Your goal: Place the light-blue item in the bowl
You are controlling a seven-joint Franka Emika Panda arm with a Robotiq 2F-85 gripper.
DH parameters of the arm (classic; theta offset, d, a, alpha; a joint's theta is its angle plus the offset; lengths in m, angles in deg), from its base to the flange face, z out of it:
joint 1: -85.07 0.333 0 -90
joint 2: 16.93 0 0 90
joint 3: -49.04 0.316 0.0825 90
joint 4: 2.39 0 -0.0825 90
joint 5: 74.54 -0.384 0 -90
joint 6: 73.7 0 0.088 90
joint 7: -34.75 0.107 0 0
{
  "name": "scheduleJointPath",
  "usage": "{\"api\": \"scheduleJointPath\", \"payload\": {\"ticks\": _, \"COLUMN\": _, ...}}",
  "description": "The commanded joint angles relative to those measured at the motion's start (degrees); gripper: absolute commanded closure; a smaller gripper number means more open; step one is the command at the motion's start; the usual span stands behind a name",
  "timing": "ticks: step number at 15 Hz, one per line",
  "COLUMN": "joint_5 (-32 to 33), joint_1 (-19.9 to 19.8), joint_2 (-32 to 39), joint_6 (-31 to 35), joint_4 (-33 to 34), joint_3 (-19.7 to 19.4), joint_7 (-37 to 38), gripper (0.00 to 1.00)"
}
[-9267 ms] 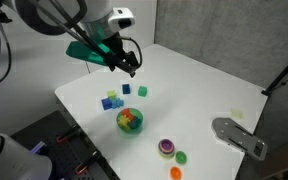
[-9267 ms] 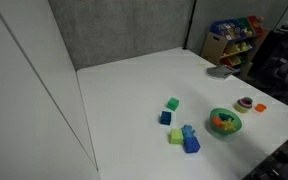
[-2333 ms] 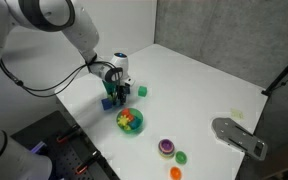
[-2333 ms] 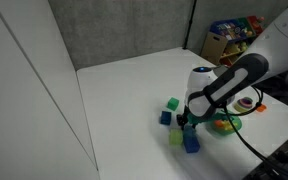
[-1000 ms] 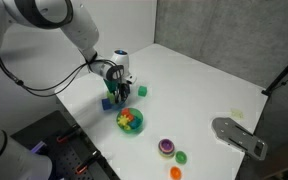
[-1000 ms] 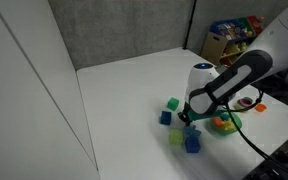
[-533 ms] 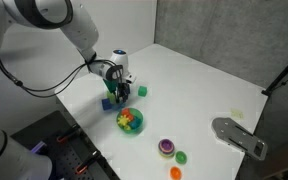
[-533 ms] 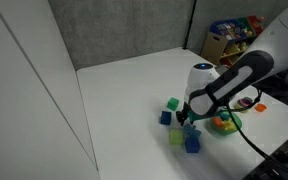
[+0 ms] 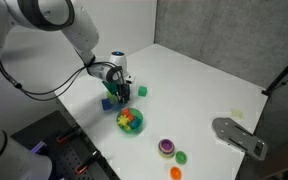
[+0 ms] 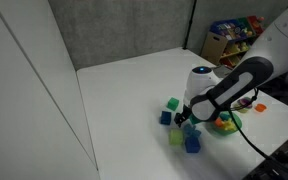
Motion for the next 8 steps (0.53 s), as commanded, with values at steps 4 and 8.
{"api": "scheduleJointPath", "payload": {"ticks": 4, "joint_5": 1.6, "joint_1": 0.3, "joint_2": 1.9, "joint_6": 2.3, "joint_4": 0.3, "joint_3": -0.2, "joint_7": -1.6, "gripper": 0.00}}
{"api": "scheduleJointPath", "payload": {"ticks": 8, "joint_5": 1.5, "joint_1": 0.1, "joint_2": 2.0, "joint_6": 2.1, "joint_4": 0.2, "joint_3": 0.1, "joint_7": -2.5, "gripper": 0.34}}
